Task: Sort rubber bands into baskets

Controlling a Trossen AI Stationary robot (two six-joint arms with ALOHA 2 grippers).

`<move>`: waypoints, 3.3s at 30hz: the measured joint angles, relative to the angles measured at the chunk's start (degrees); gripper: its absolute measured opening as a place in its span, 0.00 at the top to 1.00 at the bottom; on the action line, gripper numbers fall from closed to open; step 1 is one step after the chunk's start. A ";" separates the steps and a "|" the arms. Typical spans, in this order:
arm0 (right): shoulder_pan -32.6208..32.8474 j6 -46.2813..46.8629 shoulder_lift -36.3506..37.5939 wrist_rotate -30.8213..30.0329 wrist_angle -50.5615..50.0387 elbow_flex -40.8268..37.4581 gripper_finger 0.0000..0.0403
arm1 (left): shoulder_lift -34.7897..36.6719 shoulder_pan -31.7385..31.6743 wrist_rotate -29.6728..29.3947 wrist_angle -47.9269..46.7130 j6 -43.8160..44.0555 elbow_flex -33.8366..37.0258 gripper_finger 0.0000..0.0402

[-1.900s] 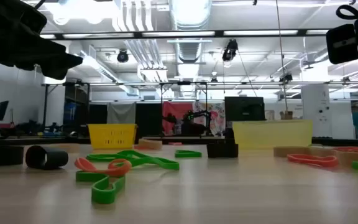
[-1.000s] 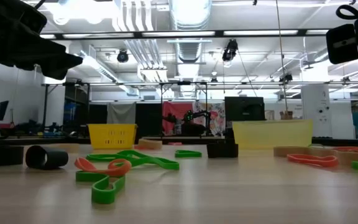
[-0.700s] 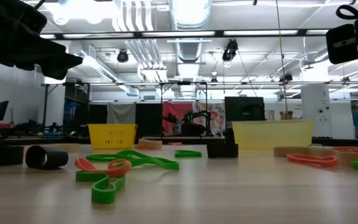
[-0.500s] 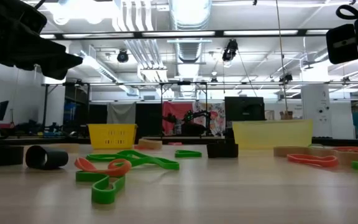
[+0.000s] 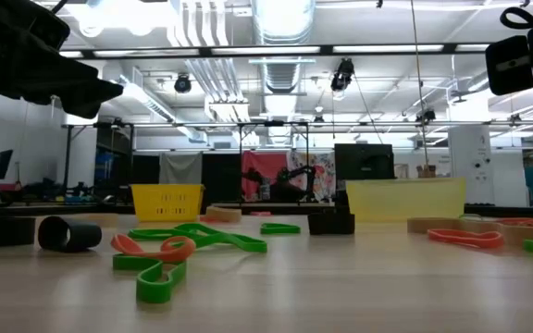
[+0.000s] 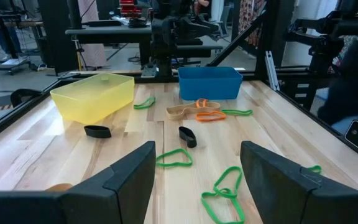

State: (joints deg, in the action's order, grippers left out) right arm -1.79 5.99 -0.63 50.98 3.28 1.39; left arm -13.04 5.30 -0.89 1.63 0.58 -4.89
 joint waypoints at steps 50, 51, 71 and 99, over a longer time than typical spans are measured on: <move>0.00 0.00 0.01 0.00 0.00 -0.01 0.55 | -0.01 0.01 0.00 0.00 0.00 0.01 0.45; 0.00 0.01 0.00 0.00 0.01 -0.01 0.55 | 0.00 0.02 -0.02 0.01 0.00 0.00 0.45; -0.01 -18.19 0.01 -0.03 0.00 0.06 0.55 | -0.02 0.01 -0.02 -0.20 -6.88 0.01 0.45; -0.03 14.00 -2.90 -34.53 12.59 1.63 0.55 | -0.27 0.00 0.00 29.73 10.15 0.00 0.45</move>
State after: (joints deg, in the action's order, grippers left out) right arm -1.82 19.99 -3.53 16.45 15.87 3.02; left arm -13.31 5.30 -0.89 31.37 10.73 -4.89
